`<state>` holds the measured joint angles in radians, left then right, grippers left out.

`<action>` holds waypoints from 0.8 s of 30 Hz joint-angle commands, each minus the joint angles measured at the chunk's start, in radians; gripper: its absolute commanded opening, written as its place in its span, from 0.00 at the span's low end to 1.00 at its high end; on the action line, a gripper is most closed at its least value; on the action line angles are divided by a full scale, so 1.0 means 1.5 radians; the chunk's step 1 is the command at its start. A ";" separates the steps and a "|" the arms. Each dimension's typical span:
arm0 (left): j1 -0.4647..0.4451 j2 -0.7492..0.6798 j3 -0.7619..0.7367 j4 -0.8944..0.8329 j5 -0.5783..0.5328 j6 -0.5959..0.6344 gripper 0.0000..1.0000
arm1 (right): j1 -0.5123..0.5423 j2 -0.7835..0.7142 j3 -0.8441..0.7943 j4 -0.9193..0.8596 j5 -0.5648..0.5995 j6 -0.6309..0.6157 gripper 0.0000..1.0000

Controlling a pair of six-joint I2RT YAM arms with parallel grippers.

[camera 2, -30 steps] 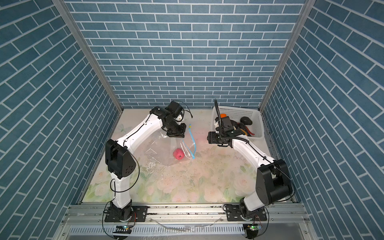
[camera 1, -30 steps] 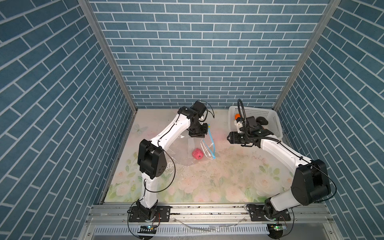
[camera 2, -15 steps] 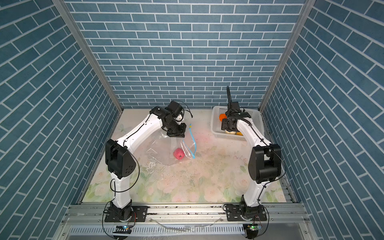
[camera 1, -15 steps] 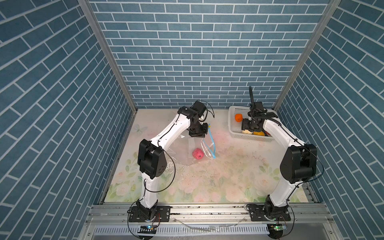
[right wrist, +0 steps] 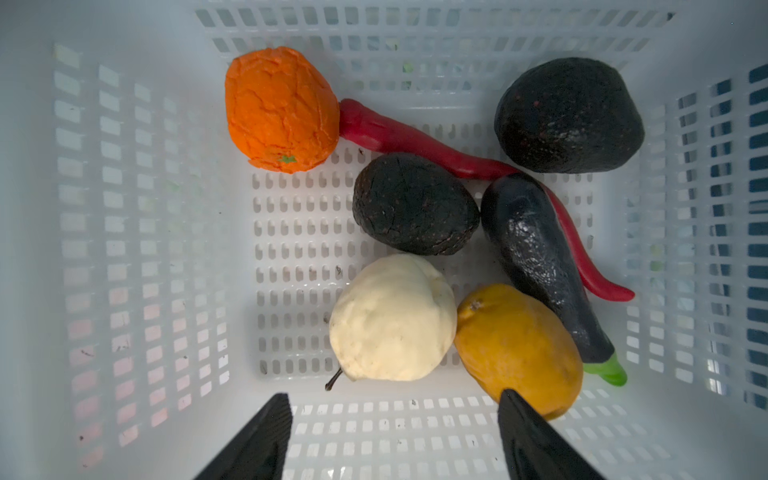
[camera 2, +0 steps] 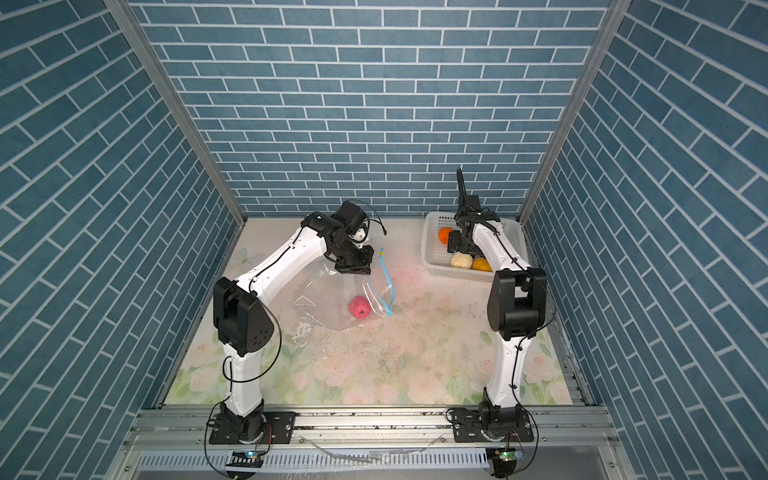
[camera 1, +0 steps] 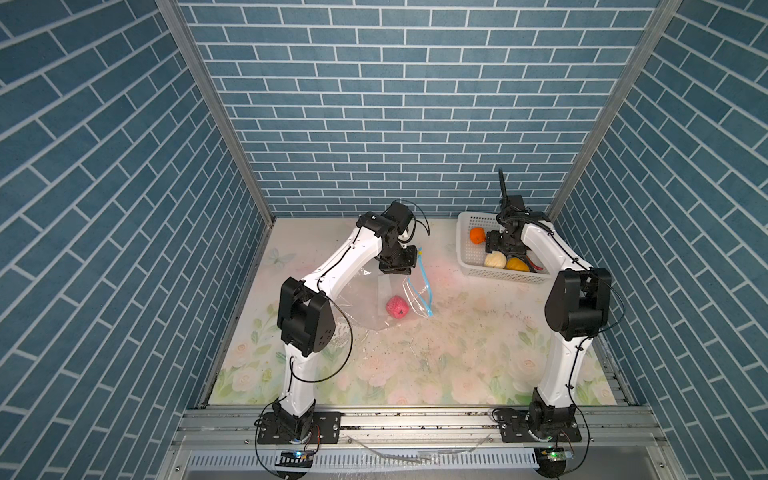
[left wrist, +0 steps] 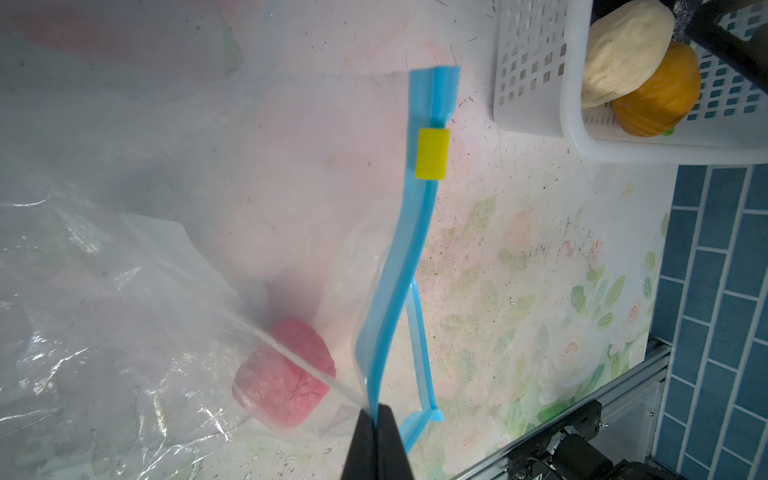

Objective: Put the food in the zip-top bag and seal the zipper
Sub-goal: 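Lower right gripper into basket and grasp the cream pear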

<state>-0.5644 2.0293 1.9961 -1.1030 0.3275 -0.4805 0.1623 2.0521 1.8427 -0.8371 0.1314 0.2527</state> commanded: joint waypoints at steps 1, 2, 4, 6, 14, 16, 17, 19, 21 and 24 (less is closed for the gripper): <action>0.006 0.008 0.016 -0.014 0.002 0.008 0.00 | -0.003 0.030 0.049 -0.045 -0.001 -0.015 0.81; 0.006 0.008 0.015 -0.014 0.002 0.008 0.00 | -0.002 0.038 0.059 -0.052 -0.007 -0.015 0.82; 0.007 0.008 0.016 -0.014 0.002 0.008 0.00 | -0.003 0.056 0.080 -0.071 -0.016 -0.014 0.82; 0.007 0.008 0.015 -0.015 0.001 0.008 0.00 | -0.003 0.073 0.101 -0.091 -0.019 -0.016 0.83; 0.008 0.011 0.014 -0.014 0.002 0.007 0.00 | -0.002 0.125 0.118 -0.100 -0.028 -0.016 0.86; 0.008 0.011 0.012 -0.014 0.002 0.006 0.00 | -0.002 0.136 0.124 -0.104 -0.029 -0.015 0.86; 0.008 0.011 0.013 -0.013 0.002 0.006 0.00 | -0.002 0.142 0.126 -0.104 -0.030 -0.015 0.87; 0.008 0.012 0.013 -0.013 0.001 0.006 0.00 | -0.003 0.152 0.133 -0.103 -0.031 -0.015 0.87; 0.008 0.013 0.012 -0.013 0.001 0.006 0.00 | -0.002 0.163 0.140 -0.106 -0.031 -0.014 0.87; 0.008 0.013 0.013 -0.013 0.001 0.005 0.00 | -0.003 0.176 0.150 -0.107 -0.032 -0.012 0.87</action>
<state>-0.5602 2.0293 1.9972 -1.1038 0.3275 -0.4797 0.1616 2.2963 2.0087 -0.9661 0.0914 0.2523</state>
